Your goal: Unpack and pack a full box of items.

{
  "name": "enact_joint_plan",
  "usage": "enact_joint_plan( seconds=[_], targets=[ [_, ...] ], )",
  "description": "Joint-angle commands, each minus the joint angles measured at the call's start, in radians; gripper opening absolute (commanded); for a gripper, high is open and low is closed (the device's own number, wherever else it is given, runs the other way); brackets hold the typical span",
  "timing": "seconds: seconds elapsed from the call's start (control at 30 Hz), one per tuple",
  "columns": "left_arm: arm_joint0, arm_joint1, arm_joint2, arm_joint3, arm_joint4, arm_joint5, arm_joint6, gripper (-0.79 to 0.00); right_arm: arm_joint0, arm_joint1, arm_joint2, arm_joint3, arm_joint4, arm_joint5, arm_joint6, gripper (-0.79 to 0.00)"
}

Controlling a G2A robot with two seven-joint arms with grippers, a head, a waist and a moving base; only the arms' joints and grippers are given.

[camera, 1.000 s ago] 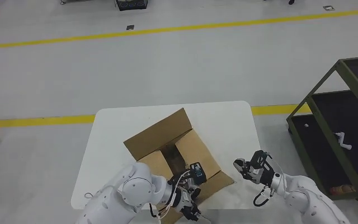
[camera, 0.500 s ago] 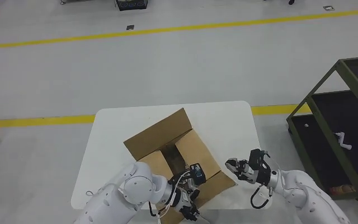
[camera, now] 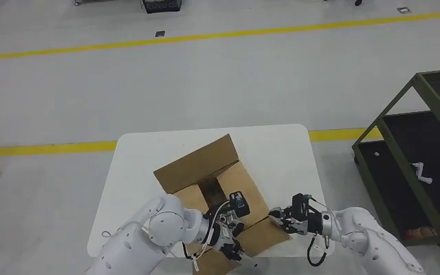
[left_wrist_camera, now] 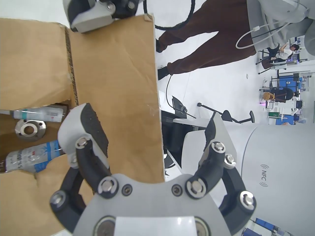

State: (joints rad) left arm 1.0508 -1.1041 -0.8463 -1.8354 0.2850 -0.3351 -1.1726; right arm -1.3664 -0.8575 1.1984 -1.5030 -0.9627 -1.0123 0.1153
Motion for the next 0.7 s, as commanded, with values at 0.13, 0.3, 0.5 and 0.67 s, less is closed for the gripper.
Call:
enact_joint_plan(
  seconds=[0.13, 0.3, 0.5, 0.67],
  targets=[
    [0.012, 0.014, -0.067, -0.018, -0.001, 0.014, 0.044, 0.000, 0.012, 0.015, -0.025, -0.002, -0.013, 0.000, -0.008, -0.785],
    [0.045, 0.028, -0.126, -0.030, 0.021, 0.028, 0.077, 0.000, 0.016, 0.031, -0.045, -0.006, -0.035, 0.000, -0.049, -0.785],
    [0.086, 0.042, -0.165, -0.021, 0.059, 0.038, 0.097, 0.000, 0.005, 0.038, 0.007, 0.051, -0.016, 0.045, -0.188, -0.785],
    [0.111, 0.049, -0.184, -0.029, 0.055, 0.049, 0.114, 0.000, -0.023, 0.030, 0.023, 0.111, 0.015, 0.151, -0.231, -0.785]
  ],
)
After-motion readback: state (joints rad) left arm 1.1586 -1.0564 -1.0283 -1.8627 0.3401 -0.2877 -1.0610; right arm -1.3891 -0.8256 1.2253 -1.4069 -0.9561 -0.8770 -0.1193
